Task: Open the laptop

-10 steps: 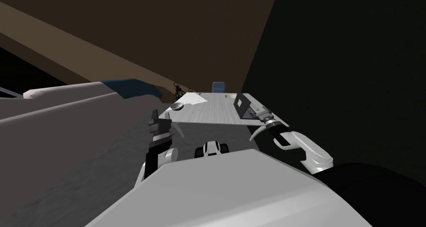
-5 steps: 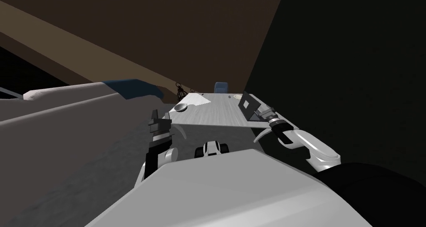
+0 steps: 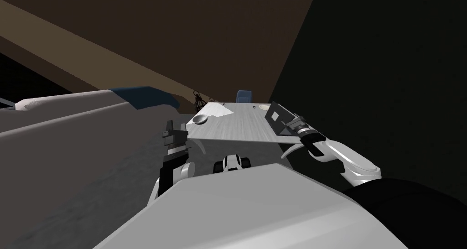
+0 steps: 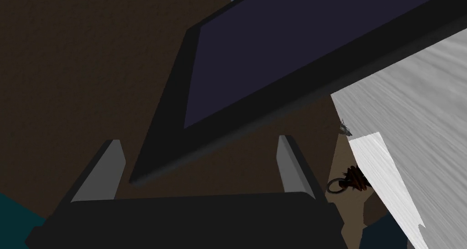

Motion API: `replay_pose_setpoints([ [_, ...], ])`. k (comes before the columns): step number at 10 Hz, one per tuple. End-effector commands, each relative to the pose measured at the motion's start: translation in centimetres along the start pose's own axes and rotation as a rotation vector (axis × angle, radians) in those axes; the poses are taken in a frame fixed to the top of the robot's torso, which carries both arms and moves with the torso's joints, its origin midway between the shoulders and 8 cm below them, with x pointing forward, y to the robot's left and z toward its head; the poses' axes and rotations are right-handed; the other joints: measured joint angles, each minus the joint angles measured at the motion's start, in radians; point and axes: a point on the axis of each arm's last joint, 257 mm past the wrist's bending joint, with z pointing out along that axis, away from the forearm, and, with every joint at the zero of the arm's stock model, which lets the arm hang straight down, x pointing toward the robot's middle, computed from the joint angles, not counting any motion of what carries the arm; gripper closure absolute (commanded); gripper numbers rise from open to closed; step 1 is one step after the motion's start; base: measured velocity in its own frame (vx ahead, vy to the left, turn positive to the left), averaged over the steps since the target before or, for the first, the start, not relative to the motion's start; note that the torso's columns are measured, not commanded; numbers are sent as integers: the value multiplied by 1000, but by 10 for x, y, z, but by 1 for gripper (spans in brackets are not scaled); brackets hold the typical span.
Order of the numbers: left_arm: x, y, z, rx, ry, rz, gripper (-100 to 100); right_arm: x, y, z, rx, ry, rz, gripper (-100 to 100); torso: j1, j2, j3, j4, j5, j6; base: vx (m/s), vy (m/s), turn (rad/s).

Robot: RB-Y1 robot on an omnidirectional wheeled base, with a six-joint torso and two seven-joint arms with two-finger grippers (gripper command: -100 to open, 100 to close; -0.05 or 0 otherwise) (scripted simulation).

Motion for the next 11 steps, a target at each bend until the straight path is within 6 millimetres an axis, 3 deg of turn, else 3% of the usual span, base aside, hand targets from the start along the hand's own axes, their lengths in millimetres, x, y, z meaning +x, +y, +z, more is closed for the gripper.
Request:
replay_pose_setpoints([
  [1, 0, 0, 0, 0, 0, 0, 0, 3, -4, 4, 5, 2, 75, 100, 2, 1, 1, -1, -2, -1, -15, -59, 14],
  [6, 0, 0, 0, 0, 0, 0, 0, 13, -6, 13, 4, 8, 271, 100, -9, -5, -1, -5, -8, 5, -51, -73, 28],
  [9, 0, 0, 0, 0, 0, 0, 0, 18, -8, 18, 6, 11, 388, 100, -8, -5, -2, -4, -6, 3, -36, -69, 10],
  [10, 0, 0, 0, 0, 0, 0, 0, 11, -12, 20, 8, -2, 360, 100, -5, -4, -2, -4, -5, 2, -20, -35, 5],
  [11, 0, 0, 0, 0, 0, 0, 0, 20, -7, 23, 15, 7, 449, 100, 1, -4, -2, -4, -3, 1, -24, -69, 25],
])
